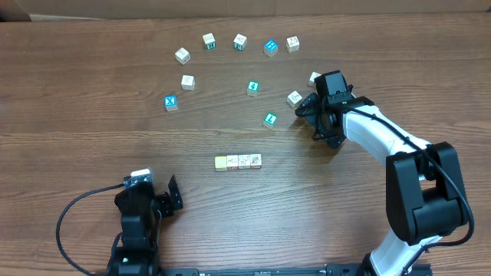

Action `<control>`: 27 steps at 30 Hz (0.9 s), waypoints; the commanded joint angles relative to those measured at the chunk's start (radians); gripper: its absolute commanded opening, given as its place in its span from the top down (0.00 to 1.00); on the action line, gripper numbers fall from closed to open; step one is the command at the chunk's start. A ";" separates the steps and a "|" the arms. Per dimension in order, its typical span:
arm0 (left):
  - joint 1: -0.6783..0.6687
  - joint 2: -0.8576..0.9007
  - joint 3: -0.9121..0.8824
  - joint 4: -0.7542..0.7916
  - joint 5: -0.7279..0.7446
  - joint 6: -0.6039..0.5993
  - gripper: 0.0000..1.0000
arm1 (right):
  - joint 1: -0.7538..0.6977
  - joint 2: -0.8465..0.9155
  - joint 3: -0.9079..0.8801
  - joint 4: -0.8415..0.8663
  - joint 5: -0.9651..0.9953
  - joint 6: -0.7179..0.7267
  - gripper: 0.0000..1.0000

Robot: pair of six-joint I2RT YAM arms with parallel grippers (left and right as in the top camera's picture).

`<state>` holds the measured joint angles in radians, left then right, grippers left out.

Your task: Form a horizontal line

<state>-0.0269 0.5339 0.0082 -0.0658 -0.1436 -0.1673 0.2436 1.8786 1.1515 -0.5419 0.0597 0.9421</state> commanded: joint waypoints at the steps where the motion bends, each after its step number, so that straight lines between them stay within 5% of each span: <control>1: -0.007 -0.115 -0.003 0.000 -0.016 0.047 0.00 | -0.004 -0.015 -0.007 0.003 0.014 0.000 0.00; 15: -0.015 -0.525 -0.003 -0.005 0.003 0.202 0.00 | -0.004 -0.015 -0.007 0.003 0.014 0.000 0.00; 27: -0.034 -0.531 -0.003 -0.001 0.012 0.224 0.01 | -0.004 -0.015 -0.007 0.003 0.014 0.000 0.00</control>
<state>-0.0578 0.0166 0.0082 -0.0666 -0.1425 0.0368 0.2436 1.8786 1.1515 -0.5419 0.0597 0.9421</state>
